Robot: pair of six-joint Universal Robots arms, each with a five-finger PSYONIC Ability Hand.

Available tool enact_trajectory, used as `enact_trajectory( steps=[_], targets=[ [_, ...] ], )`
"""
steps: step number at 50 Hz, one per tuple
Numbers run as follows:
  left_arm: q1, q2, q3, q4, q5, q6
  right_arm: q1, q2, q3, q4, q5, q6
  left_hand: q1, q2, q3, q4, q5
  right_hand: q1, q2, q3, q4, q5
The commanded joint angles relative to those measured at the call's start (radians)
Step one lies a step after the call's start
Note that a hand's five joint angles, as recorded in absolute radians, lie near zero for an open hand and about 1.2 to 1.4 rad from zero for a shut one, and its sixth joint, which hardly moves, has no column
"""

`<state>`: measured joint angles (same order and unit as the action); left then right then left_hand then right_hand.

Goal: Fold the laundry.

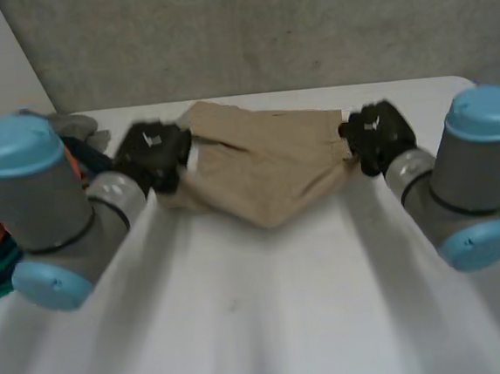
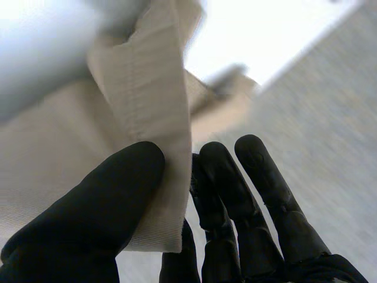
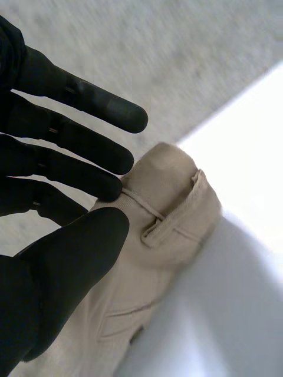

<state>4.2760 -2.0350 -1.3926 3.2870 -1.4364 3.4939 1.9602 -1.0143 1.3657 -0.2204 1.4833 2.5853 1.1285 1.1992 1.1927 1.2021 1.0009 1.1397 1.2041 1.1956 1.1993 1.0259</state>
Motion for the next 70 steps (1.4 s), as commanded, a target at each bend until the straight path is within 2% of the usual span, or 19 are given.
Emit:
enact_trajectory(
  steps=[1,8,10,13,14,20,30,35,39,40,43,44,47,48,49,52,58,65,70],
  targets=[
    [-0.015,0.074,-0.114,-0.165,-0.021,0.033,-0.017,-0.076,0.085,0.137,-0.034,-0.06,0.268,0.197,0.204,0.194,0.221,0.257,0.192,0.201,0.197,0.196],
    [-0.033,0.304,-0.272,-0.507,-0.007,0.129,-0.064,-0.251,0.173,0.534,-0.063,-0.23,0.268,0.197,0.204,0.194,0.221,0.257,0.192,0.201,0.197,0.196],
    [-0.044,0.377,-0.331,-0.674,-0.001,0.206,-0.093,-0.318,0.243,0.718,-0.06,-0.333,0.268,0.197,0.204,0.194,0.221,0.257,0.192,0.201,0.197,0.196],
    [-0.048,0.45,-0.388,-0.879,0.002,0.293,-0.135,-0.401,0.329,0.838,-0.081,-0.478,0.268,0.197,0.204,0.194,0.221,0.257,0.192,0.201,0.197,0.196],
    [-0.047,0.461,-0.396,-0.895,0.007,0.306,-0.141,-0.417,0.345,0.829,-0.095,-0.506,0.268,0.197,0.204,0.194,0.221,0.257,0.192,0.201,0.197,0.196],
    [-0.045,0.463,-0.39,-0.775,0.008,0.298,-0.149,-0.417,0.391,0.717,-0.153,-0.495,0.268,0.197,0.204,0.194,0.221,0.257,0.192,0.201,0.197,0.196],
    [-0.061,0.25,-0.234,-0.572,-0.128,0.252,-0.089,-0.27,0.325,0.609,-0.129,-0.356,0.268,0.197,0.204,0.194,0.221,0.257,0.192,0.201,0.197,0.196],
    [-0.067,0.116,-0.011,-0.495,-0.162,0.29,-0.052,-0.159,0.137,0.526,-0.063,-0.324,0.268,0.197,0.204,0.194,0.221,0.257,0.192,0.201,0.197,0.196],
    [-0.064,0.075,0.288,-0.434,-0.19,0.315,-0.012,-0.101,-0.15,0.48,0.014,-0.206,0.268,0.197,0.204,0.194,0.221,0.257,0.192,0.201,0.197,0.196],
    [-0.061,0.065,0.416,-0.384,-0.191,0.31,-0.003,-0.087,-0.28,0.442,0.043,-0.142,0.268,0.197,0.204,0.194,0.221,0.257,0.192,0.201,0.197,0.196],
    [-0.045,0.058,0.573,-0.273,-0.185,0.295,0.003,-0.087,-0.436,0.345,0.078,-0.036,0.268,0.197,0.204,0.194,0.221,0.257,0.192,0.201,0.197,0.196],
    [-0.027,0.052,0.652,-0.173,-0.188,0.275,0.002,-0.101,-0.495,0.25,0.092,0.031,0.268,0.197,0.204,0.194,0.221,0.257,0.192,0.201,0.197,0.196],
    [-0.007,0.049,0.724,-0.035,-0.197,0.214,-0.007,-0.139,-0.51,0.069,0.095,0.104,0.268,0.197,0.204,0.194,0.221,0.257,0.192,0.201,0.197,0.196],
    [0.004,0.045,0.753,0.02,-0.197,0.171,-0.014,-0.162,-0.49,-0.061,0.095,0.128,0.268,0.197,0.204,0.194,0.221,0.257,0.192,0.201,0.197,0.196],
    [0.008,0.044,0.762,0.025,-0.194,0.151,-0.017,-0.174,-0.476,-0.117,0.095,0.13,0.268,0.197,0.204,0.194,0.221,0.257,0.192,0.201,0.197,0.196],
    [0.024,0.042,0.774,-0.003,-0.156,0.085,-0.02,-0.194,-0.418,-0.24,0.086,0.112,0.268,0.197,0.204,0.194,0.221,0.257,0.192,0.201,0.197,0.196],
    [0.044,0.055,0.684,-0.069,-0.145,0.017,0.006,-0.187,-0.338,-0.159,0.045,0.088,0.268,0.197,0.204,0.194,0.221,0.257,0.192,0.201,0.197,0.196],
    [0.056,0.11,0.391,-0.049,-0.098,-0.003,0.014,-0.185,-0.166,-0.063,-0.023,0.087,0.268,0.197,0.204,0.194,0.221,0.257,0.192,0.201,0.197,0.196],
    [0.033,0.092,0.126,-0.03,0.02,0.007,0.009,-0.138,0.011,-0.008,-0.054,0.076,0.268,0.197,0.204,0.194,0.221,0.257,0.192,0.201,0.197,0.196]
  ],
)
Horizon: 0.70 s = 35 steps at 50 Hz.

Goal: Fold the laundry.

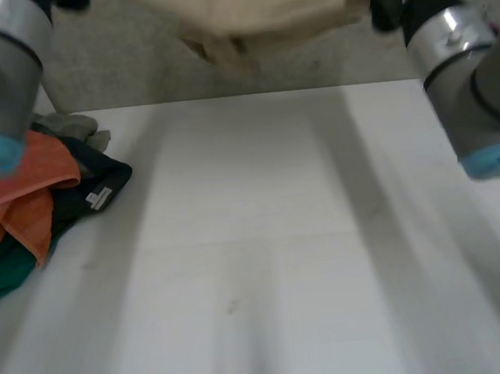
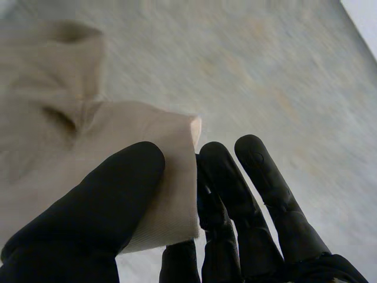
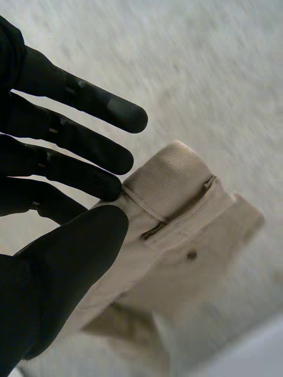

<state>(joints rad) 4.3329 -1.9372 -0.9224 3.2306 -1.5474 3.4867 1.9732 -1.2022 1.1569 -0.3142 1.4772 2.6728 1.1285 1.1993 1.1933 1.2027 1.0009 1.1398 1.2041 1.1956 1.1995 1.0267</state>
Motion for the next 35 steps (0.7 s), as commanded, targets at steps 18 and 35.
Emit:
enact_trajectory(
  steps=[18,35],
  targets=[
    [-0.033,0.041,-0.679,-0.003,0.101,0.134,-0.053,0.087,0.44,0.228,-0.057,-0.114,0.268,0.197,0.203,0.194,0.221,0.256,0.192,0.201,0.197,0.195],
    [-0.038,0.113,-0.595,-0.124,0.093,0.04,-0.083,-0.12,0.569,0.311,-0.066,0.1,0.268,0.197,0.203,0.194,0.221,-0.857,-0.921,-0.912,-0.916,-0.918]
  ],
)
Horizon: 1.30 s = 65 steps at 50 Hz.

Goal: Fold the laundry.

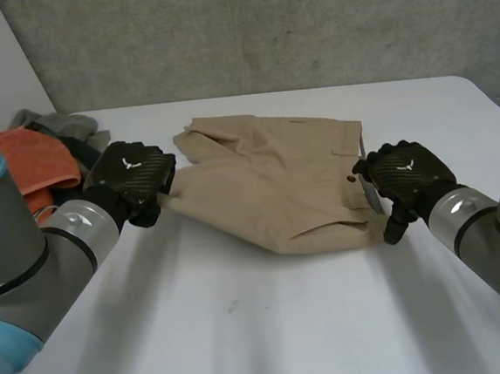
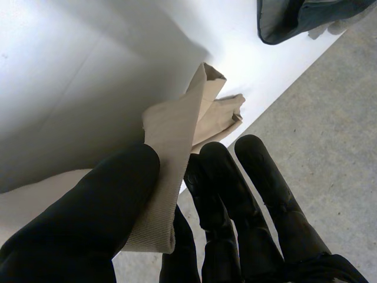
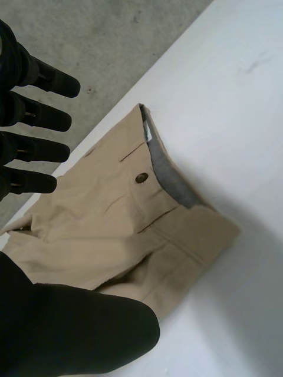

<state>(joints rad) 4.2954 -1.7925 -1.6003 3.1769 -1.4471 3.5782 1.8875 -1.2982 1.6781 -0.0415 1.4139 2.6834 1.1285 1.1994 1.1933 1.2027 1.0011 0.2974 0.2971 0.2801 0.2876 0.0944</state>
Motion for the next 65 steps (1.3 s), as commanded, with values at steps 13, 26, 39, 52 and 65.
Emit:
enact_trajectory(
  steps=[13,26,39,52,65],
  targets=[
    [0.0,-0.074,0.24,-0.21,-0.016,-0.171,0.048,0.212,-0.009,-0.158,0.043,0.138,0.268,0.197,0.203,0.194,0.221,0.247,0.247,0.264,0.256,0.275],
    [0.009,-0.001,0.063,-0.319,-0.001,-0.084,0.047,0.182,-0.002,-0.146,0.062,0.044,0.268,0.197,0.203,0.194,0.221,1.099,1.099,1.116,1.109,1.127],
    [0.01,0.217,-0.239,-0.578,0.028,0.214,-0.007,-0.105,0.15,0.357,0.0,-0.396,0.268,0.197,0.203,0.194,0.221,1.099,1.099,1.116,1.109,1.127],
    [0.05,0.093,-0.081,-0.358,-0.036,0.186,0.039,-0.024,0.11,0.223,-0.033,-0.197,-0.954,-1.025,-1.019,-1.028,-1.001,1.099,1.099,1.116,1.109,1.127],
    [0.076,-0.255,0.216,-0.172,0.145,0.039,0.042,-0.016,0.133,0.115,-0.027,-0.171,-0.489,-0.56,-0.554,-0.564,-0.537,1.099,1.099,1.116,1.109,1.127]
  ],
)
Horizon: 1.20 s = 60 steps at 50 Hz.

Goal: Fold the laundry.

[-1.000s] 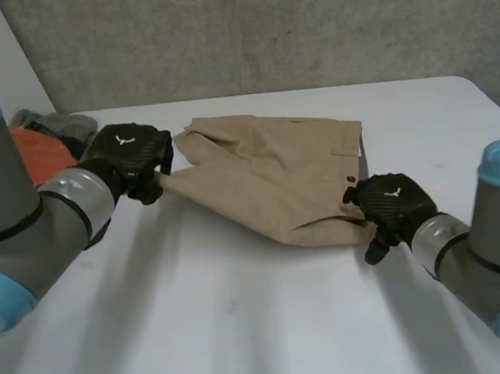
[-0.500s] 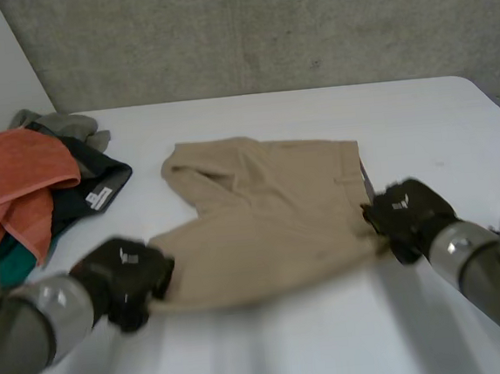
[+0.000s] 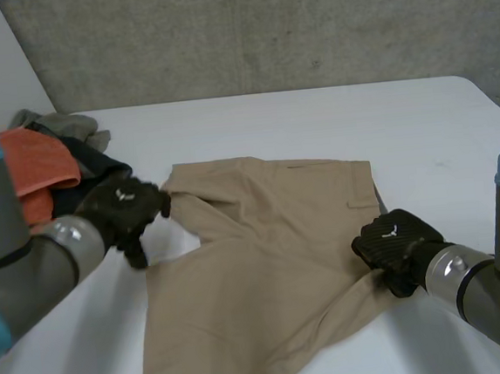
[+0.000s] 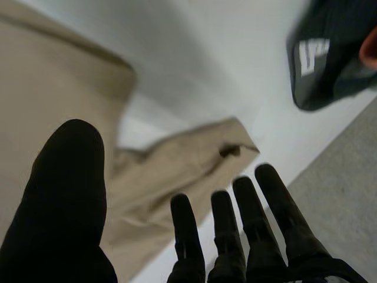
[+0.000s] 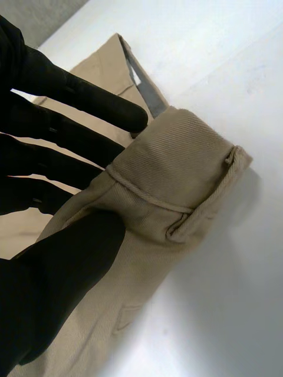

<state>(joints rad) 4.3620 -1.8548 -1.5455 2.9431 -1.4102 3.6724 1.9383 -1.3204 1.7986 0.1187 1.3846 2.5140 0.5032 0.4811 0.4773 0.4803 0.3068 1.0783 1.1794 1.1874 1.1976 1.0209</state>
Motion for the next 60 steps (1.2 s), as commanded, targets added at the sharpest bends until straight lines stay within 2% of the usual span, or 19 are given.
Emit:
enact_trajectory(
  steps=[1,6,19,27,30,31,36,41,46,47,48,49,53,60],
  targets=[
    [0.013,-0.242,0.207,0.064,0.134,-0.057,-0.012,0.01,0.015,-0.051,0.002,0.0,0.145,0.167,0.171,0.168,0.167,0.318,0.217,0.209,0.199,0.201],
    [0.016,-0.386,0.347,0.059,0.183,-0.045,-0.015,0.027,0.025,-0.062,0.002,0.006,0.156,0.178,0.182,0.179,0.178,0.318,0.217,0.209,0.199,0.201],
    [0.011,-0.587,0.558,0.033,0.178,0.008,-0.053,0.047,0.048,-0.106,-0.006,0.008,0.159,0.181,0.185,0.182,0.181,0.318,0.217,0.209,0.199,0.201],
    [0.007,-0.629,0.602,0.033,0.168,0.035,-0.067,0.05,0.05,-0.111,-0.015,0.008,0.623,0.645,0.649,0.646,0.645,0.318,0.217,0.209,0.199,0.201],
    [0.001,-0.636,0.602,0.027,0.16,0.067,-0.068,0.05,0.05,-0.113,-0.016,0.008,0.881,0.903,0.907,0.904,0.903,0.318,0.217,0.209,0.199,0.201],
    [0.001,-0.635,0.601,0.024,0.155,0.08,-0.07,0.05,0.05,-0.113,-0.016,0.008,0.893,0.915,0.919,0.916,0.915,0.318,0.217,0.209,0.199,0.201],
    [-0.002,-0.614,0.584,-0.013,0.099,0.15,-0.071,0.041,0.053,-0.114,-0.021,0.008,0.893,0.915,0.919,0.916,0.915,0.318,0.217,0.209,0.199,0.201],
    [-0.004,-0.546,0.542,-0.065,0.034,0.147,-0.062,0.03,0.054,-0.11,-0.024,0.008,0.893,0.915,0.919,0.916,0.915,0.318,0.217,0.209,0.199,0.201],
    [-0.004,-0.501,0.498,-0.033,0.043,0.14,-0.052,0.027,0.058,-0.113,-0.024,0.008,0.893,0.915,0.919,0.916,0.915,0.318,0.217,0.209,0.199,0.201],
    [-0.002,-0.5,0.49,-0.026,0.051,0.141,-0.051,0.027,0.058,-0.113,-0.022,0.008,0.742,0.764,0.768,0.765,0.764,0.318,0.217,0.209,0.199,0.201],
    [-0.002,-0.5,0.481,-0.007,0.066,0.144,-0.051,0.027,0.058,-0.114,-0.022,0.009,0.363,0.385,0.389,0.386,0.385,0.318,0.217,0.209,0.199,0.201],
    [-0.001,-0.503,0.478,0.004,0.074,0.144,-0.051,0.03,0.056,-0.116,-0.022,0.009,0.246,0.268,0.272,0.269,0.268,0.318,0.217,0.209,0.199,0.201],
    [0.001,-0.535,0.49,0.034,0.099,0.144,-0.051,0.03,0.058,-0.117,-0.022,0.009,0.224,0.246,0.25,0.247,0.246,0.318,0.217,0.209,0.199,0.201],
    [-0.001,-0.613,0.573,0.001,0.085,0.146,-0.058,0.03,0.061,-0.122,-0.022,0.009,0.221,0.243,0.247,0.244,0.243,0.318,0.217,0.209,0.199,0.201]
  ],
)
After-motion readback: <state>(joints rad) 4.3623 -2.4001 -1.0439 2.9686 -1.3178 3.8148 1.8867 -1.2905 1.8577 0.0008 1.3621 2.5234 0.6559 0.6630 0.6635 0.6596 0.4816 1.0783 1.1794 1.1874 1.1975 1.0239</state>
